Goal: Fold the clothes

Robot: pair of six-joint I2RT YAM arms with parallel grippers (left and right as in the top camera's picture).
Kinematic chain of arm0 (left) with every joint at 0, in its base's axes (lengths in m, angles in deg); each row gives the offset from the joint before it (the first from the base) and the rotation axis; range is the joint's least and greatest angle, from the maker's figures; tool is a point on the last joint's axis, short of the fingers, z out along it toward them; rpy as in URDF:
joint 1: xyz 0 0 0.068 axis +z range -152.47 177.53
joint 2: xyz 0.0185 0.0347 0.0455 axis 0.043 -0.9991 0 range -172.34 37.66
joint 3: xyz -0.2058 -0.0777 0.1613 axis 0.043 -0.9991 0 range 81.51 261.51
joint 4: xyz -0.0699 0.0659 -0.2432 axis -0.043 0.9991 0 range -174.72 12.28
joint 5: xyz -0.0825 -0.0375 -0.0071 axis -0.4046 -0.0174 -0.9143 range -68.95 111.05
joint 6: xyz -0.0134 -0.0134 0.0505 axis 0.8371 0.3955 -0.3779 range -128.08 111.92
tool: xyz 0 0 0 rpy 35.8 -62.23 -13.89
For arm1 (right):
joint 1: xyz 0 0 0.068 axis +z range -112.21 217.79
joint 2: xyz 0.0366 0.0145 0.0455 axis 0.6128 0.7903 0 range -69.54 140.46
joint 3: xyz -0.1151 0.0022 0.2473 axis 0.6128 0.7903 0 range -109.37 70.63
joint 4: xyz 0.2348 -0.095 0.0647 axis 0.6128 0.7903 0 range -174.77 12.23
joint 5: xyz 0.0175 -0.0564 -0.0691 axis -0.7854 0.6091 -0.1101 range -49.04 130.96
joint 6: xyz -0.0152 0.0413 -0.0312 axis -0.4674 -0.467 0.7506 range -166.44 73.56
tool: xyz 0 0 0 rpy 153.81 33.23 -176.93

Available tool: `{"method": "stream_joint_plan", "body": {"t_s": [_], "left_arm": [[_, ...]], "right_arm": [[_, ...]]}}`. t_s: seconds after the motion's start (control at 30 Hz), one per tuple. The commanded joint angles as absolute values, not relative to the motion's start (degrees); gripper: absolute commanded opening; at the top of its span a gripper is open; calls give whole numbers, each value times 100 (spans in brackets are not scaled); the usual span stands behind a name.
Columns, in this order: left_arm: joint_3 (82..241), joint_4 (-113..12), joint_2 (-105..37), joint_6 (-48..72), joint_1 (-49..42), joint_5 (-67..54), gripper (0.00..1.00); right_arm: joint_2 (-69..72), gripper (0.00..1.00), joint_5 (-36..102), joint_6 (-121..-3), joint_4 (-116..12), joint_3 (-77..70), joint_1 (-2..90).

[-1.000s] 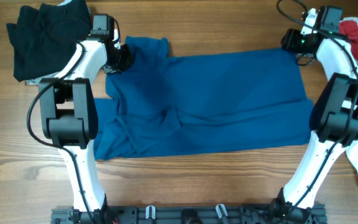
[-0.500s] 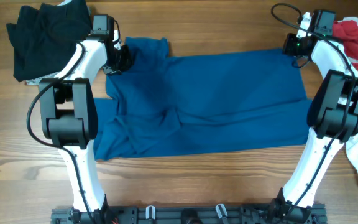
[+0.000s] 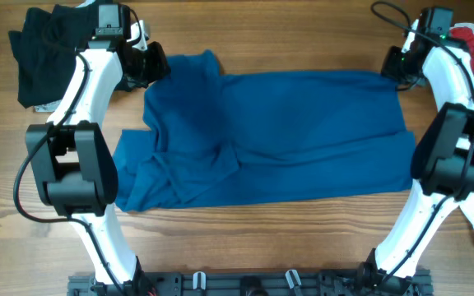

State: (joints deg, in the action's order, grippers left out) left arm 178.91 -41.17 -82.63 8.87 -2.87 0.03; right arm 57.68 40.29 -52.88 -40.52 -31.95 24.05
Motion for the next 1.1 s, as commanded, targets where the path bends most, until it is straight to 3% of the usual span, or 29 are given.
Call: {"method": "stream_joint_plan", "body": {"t_s": [0.0,0.3,0.63,1.07], "left_arm": [[17916,-3795,-7893,933,-281,-213,4],[17913,-1725,-7382,906,104,-449,4],[17913,211,-7382,172,119,-664,4],[17900,998,-7382,-512,310,-417,4]], "right_arm": [[5296,4,4506,-5417,-3537,-3267,2368],[4949,9,4503,-5423,-1607,-3265,1791],[4949,15,4506,-5089,-726,-3239,1638],[4949,15,5085,-5113,-252,-3200,1594]]}}
